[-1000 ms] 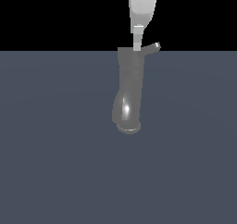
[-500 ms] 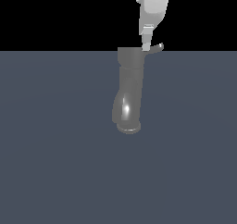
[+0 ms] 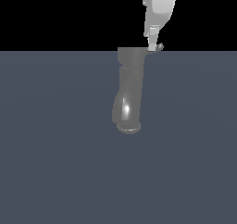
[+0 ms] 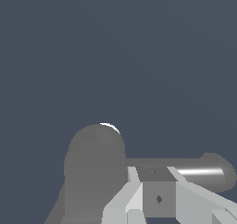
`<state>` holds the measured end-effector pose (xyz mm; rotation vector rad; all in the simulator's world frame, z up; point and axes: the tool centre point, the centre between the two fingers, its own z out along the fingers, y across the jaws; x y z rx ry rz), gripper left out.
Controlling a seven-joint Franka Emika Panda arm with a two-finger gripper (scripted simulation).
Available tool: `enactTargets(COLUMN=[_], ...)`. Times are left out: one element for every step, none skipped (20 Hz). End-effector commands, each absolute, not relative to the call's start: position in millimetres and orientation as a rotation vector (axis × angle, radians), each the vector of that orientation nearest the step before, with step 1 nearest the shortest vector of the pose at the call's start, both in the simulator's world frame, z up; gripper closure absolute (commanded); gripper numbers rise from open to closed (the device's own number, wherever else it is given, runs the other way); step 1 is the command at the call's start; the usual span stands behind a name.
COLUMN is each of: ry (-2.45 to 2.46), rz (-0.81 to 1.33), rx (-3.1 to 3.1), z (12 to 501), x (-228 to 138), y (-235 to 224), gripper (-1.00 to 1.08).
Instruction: Turn on the faucet by rotating a designated handle.
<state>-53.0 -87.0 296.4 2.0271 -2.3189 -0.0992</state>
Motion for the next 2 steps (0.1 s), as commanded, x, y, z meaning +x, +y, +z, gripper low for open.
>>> enactTargets(ry=[-2.418,-2.418], rz=[0.0,0.0], rx=[2.006,2.006], z=[298.2,298.2], x=[-12.2,-12.2], y=[-126.4,-126.4], gripper=[1.08,1.08])
